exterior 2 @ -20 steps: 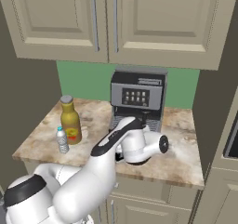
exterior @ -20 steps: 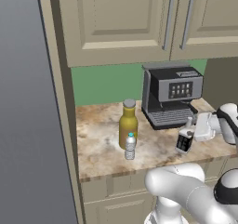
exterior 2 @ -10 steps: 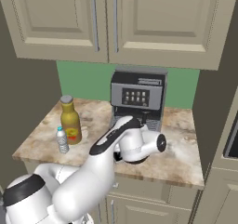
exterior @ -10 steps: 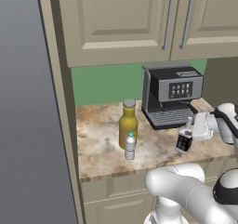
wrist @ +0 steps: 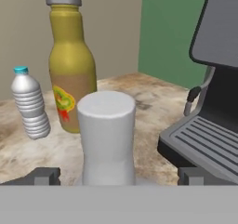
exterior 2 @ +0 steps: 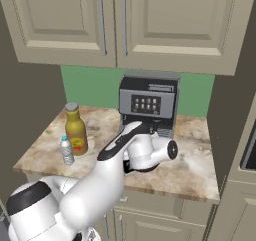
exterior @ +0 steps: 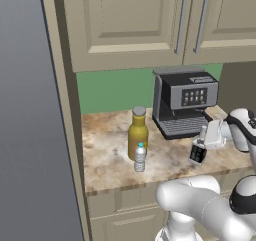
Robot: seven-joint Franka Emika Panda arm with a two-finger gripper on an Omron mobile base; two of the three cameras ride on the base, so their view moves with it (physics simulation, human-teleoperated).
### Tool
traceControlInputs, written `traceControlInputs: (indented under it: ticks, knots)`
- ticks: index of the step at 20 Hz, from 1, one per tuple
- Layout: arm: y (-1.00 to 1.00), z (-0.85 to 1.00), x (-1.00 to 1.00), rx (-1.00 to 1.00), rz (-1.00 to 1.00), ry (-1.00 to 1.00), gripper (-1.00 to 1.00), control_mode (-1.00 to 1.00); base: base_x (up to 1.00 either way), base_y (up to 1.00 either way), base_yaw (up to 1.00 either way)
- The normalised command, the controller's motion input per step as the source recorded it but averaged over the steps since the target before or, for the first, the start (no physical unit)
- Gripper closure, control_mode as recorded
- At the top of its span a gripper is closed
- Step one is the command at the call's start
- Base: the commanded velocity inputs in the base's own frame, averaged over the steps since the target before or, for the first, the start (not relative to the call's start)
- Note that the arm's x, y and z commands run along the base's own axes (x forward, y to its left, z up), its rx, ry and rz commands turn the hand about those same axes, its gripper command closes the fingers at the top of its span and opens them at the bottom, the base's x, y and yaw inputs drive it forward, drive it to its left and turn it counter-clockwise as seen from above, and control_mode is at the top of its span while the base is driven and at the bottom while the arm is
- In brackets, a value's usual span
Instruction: Place the drinks on the dining counter in a tight cluster.
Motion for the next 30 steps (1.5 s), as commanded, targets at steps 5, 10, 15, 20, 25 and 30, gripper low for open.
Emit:
traceControlInputs:
  ticks: [5, 10, 15, 20, 25, 30]
  knots:
    - [0.0, 0.0, 0.0, 0.0, 0.0, 0.0, -1.0, -1.0, 0.0, 0.0, 0.0]
    - [0.0, 0.0, 0.0, 0.0, 0.0, 0.0, -1.0, -1.0, 0.0, 0.0, 0.0]
    - [0.0, 0.0, 0.0, 0.0, 0.0, 0.0, 1.0, -1.0, 0.0, 0.0, 0.0]
    - [0.0, 0.0, -0.02, 0.0, 0.0, 0.0, 1.0, -1.0, 0.0, 0.0, 0.0]
    - [0.04, 0.36, -0.02, -0.11, -0.07, 0.03, 1.0, -1.0, 0.0, 0.0, 0.0]
    - [0.14, 0.96, -0.32, -0.18, -0.13, 0.07, 1.0, -1.0, 0.0, 0.0, 0.0]
